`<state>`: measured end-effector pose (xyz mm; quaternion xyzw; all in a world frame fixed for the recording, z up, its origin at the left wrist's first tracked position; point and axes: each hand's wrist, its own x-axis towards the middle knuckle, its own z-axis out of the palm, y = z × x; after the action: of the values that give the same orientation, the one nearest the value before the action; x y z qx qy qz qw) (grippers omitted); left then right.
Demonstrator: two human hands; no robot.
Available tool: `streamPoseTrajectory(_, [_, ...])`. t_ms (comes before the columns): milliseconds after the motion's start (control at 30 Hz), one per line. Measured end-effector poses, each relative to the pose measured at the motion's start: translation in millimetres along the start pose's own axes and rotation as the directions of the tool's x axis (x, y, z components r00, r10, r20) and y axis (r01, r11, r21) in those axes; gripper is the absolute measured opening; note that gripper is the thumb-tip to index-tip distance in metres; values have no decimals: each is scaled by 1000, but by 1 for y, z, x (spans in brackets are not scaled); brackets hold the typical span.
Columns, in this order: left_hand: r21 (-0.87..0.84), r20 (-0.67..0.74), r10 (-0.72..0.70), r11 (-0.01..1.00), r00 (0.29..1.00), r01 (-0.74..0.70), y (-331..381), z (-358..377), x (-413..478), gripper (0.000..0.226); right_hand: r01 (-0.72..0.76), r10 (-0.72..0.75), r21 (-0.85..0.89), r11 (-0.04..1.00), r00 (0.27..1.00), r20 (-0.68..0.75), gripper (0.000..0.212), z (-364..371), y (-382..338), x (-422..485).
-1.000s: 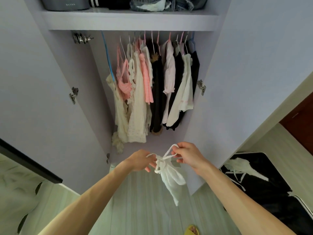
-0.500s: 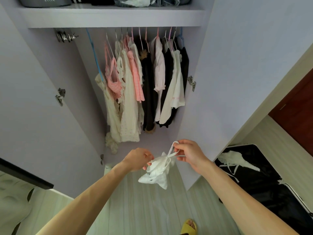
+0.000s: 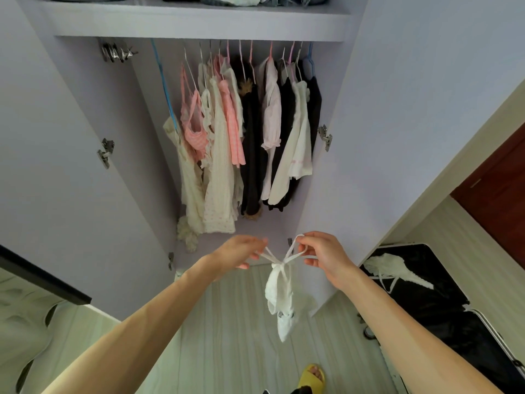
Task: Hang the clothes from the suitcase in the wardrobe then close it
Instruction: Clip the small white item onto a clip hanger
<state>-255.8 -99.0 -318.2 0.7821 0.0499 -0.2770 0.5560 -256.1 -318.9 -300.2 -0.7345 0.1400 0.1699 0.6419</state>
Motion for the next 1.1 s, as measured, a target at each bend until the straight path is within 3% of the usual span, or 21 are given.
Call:
streamPoseTrajectory(133, [-323,-113,22,945,993,-58,11,-5,3,26,-68,68,205,976,998,6,26,-2,0,-2])
streamPoseTrajectory(267, [-364,-108,48,928,993,-84,19,-7,-3,21,-134,114,374,917,991,76,34,-2,-1,-3])
streamPoseTrajectory(367, [-286,-47,96,952,994,-105,28,-10,-7,21,-160,88,413,896,978,187,47,-5,3,-3])
streamPoseTrajectory(467, [-143,-49,139,979,989,-144,42,-16,-10,22,-102,15,320,942,965,263,41,-5,3,-5])
streamPoseTrajectory(533, [-59,-36,152,986,988,-154,52,-21,-11,22,-36,-26,257,966,972,234,32,0,1,-6])
streamPoseTrajectory(767, [34,0,145,989,989,-144,86,-40,-19,19,260,-268,-99,961,960,-78,9,15,-7,1])
streamPoseTrajectory(867, [23,19,152,988,988,-152,97,-43,-23,24,292,-324,-188,938,929,-176,23,21,-14,2])
streamPoseTrajectory(933, [8,41,161,987,986,-162,103,-43,-26,26,320,-351,-212,923,927,-130,32,26,-21,1])
streamPoseTrajectory(1033, [-6,60,174,985,983,-173,112,-40,-28,24,313,-308,-123,942,949,61,17,36,-28,2])
streamPoseTrajectory(1100, [9,68,185,983,980,-186,118,-37,-30,22,333,-324,-127,934,942,86,17,39,-28,4])
